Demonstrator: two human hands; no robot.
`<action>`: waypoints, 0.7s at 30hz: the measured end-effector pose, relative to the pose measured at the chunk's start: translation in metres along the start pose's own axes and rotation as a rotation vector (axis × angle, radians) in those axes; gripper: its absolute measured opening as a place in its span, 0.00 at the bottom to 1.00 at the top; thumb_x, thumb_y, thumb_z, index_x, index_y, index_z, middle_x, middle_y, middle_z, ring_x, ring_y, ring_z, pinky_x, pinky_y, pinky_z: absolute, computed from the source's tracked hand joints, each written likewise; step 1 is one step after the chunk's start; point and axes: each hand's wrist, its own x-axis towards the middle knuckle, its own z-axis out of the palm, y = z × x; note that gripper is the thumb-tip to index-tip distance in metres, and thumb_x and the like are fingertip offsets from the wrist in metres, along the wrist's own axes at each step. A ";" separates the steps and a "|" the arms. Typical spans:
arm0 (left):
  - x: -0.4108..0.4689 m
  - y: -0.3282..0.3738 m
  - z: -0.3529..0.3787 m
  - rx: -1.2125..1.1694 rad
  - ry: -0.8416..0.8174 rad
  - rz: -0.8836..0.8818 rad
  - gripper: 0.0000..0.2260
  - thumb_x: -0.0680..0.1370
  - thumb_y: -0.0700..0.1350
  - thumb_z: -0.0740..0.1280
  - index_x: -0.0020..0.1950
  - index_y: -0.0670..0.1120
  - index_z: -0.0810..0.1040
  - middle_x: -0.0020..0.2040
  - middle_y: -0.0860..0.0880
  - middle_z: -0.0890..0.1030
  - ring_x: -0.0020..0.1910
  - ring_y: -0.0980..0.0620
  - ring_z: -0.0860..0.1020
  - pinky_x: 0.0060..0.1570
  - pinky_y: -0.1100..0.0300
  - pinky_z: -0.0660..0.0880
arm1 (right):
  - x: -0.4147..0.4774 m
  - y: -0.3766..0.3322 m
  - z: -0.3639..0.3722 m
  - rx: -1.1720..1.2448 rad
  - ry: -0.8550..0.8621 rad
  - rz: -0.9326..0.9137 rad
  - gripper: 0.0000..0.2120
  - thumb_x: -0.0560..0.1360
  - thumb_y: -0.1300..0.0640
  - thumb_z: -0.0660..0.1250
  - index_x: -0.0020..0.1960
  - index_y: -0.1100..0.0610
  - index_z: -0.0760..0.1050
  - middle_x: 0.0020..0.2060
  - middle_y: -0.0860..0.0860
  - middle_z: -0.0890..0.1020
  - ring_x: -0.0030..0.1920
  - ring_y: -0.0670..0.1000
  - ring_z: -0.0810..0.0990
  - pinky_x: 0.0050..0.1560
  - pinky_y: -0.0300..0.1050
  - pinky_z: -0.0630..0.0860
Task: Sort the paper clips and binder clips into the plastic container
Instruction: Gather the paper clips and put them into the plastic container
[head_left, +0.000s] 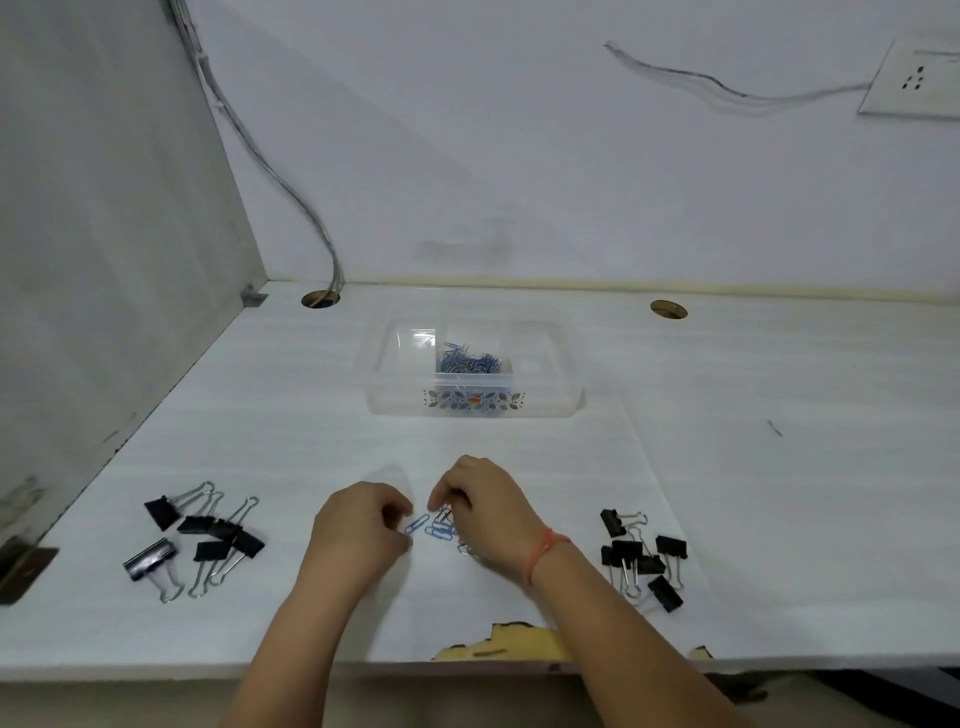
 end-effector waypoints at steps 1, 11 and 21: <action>-0.001 0.000 0.000 0.014 -0.006 0.015 0.15 0.68 0.39 0.72 0.53 0.48 0.82 0.41 0.53 0.79 0.45 0.52 0.79 0.41 0.64 0.68 | -0.006 0.001 -0.003 -0.003 -0.020 -0.011 0.17 0.72 0.70 0.56 0.47 0.59 0.83 0.49 0.55 0.80 0.54 0.54 0.76 0.56 0.45 0.72; -0.005 0.009 0.006 0.004 -0.067 0.100 0.25 0.63 0.43 0.78 0.59 0.46 0.79 0.45 0.50 0.80 0.43 0.50 0.79 0.43 0.61 0.72 | -0.037 0.008 -0.036 -0.178 -0.146 0.136 0.30 0.64 0.51 0.77 0.64 0.54 0.74 0.51 0.49 0.73 0.48 0.47 0.72 0.49 0.39 0.70; 0.019 0.026 0.001 0.046 -0.169 0.155 0.17 0.59 0.39 0.78 0.46 0.49 0.83 0.40 0.50 0.79 0.37 0.52 0.76 0.41 0.59 0.74 | -0.023 0.000 -0.022 -0.050 -0.015 0.128 0.12 0.63 0.57 0.76 0.46 0.57 0.84 0.41 0.51 0.84 0.38 0.46 0.76 0.35 0.34 0.68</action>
